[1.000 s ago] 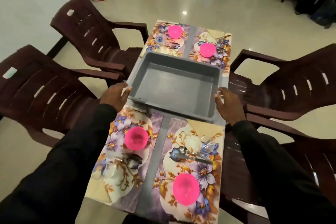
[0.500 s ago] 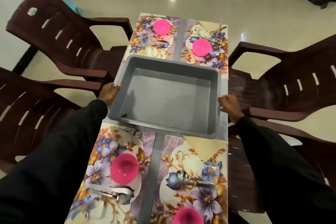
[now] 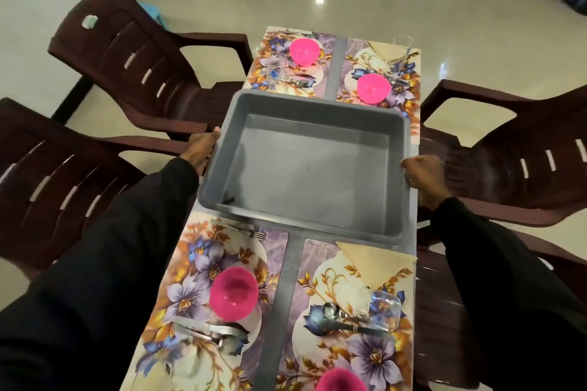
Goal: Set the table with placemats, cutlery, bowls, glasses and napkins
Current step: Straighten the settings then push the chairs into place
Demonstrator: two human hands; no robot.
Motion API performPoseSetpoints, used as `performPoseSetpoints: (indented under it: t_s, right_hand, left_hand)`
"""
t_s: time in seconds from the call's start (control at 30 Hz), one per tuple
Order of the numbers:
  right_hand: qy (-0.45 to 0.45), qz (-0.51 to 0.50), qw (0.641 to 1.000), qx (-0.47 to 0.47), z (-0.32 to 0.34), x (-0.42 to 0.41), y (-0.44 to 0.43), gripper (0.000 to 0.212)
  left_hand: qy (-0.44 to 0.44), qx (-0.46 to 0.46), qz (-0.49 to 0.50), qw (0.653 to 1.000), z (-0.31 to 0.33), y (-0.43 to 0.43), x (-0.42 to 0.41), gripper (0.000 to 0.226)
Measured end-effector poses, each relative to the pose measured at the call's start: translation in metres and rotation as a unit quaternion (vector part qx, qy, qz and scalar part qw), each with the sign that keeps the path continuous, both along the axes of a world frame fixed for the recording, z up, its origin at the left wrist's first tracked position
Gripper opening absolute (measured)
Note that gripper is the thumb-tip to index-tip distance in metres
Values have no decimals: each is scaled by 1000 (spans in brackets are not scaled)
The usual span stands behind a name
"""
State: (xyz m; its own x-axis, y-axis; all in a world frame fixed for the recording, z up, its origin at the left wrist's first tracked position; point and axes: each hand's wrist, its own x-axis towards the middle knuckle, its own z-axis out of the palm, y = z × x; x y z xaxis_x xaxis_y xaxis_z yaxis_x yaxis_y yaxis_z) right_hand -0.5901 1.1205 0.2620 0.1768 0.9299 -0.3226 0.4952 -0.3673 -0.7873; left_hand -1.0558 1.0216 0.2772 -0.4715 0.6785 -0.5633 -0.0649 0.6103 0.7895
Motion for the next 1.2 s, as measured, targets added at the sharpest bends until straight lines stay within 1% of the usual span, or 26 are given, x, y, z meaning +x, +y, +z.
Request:
performPoseSetpoints:
  t_s: [0.07, 0.17, 0.27, 0.37, 0.47, 0.53, 0.6, 0.67, 0.8, 0.93, 1.03, 1.07, 1.13, 1.2]
  right_hand:
    - [-2, 6, 1000, 18, 26, -9, -2, 9]
    - [-6, 17, 999, 32, 67, -25, -10, 10]
    - [21, 39, 998, 45, 97, -42, -15, 4]
    - [57, 81, 993, 61, 123, -65, -25, 6]
    - [65, 119, 989, 61, 143, -87, -39, 15]
    - [83, 148, 984, 58, 151, -100, -46, 21]
    - [95, 182, 977, 59, 162, -121, -65, 20]
    - [96, 200, 973, 69, 173, -143, -86, 17]
    - [72, 258, 960, 77, 182, -182, -124, 31]
    - [83, 321, 939, 96, 195, -219, -184, 23]
    - [92, 378, 916, 96, 205, -245, -243, 25]
    - [97, 409, 902, 94, 206, -254, -267, 28]
    - [105, 458, 878, 92, 205, -268, -311, 42]
    - [111, 501, 854, 84, 203, -280, -350, 49]
  left_hand:
    - [-3, 11, 8, 1000, 22, -14, -4, 25]
    - [0, 32, 37, 999, 62, -43, -13, 27]
    - [2, 33, 52, 998, 98, -71, -21, 30]
    - [4, 40, 92, 995, 136, -115, -37, 29]
    - [7, 43, 136, 990, 172, -171, -50, 24]
    - [10, 55, 154, 987, 191, -206, -54, 24]
    - [20, 60, 168, 984, 206, -250, -57, 28]
    - [34, 75, 193, 978, 218, -296, -58, 30]
    - [37, 86, 238, 967, 228, -396, -59, 33]
    - [37, 101, 298, 949, 228, -501, -47, 35]
    - [43, 105, 341, 933, 226, -587, -24, 36]
    - [49, 105, 363, 924, 224, -621, -13, 39]
    - [55, 107, 414, 902, 220, -681, 12, 41]
    - [57, 103, 465, 878, 220, -731, 41, 38]
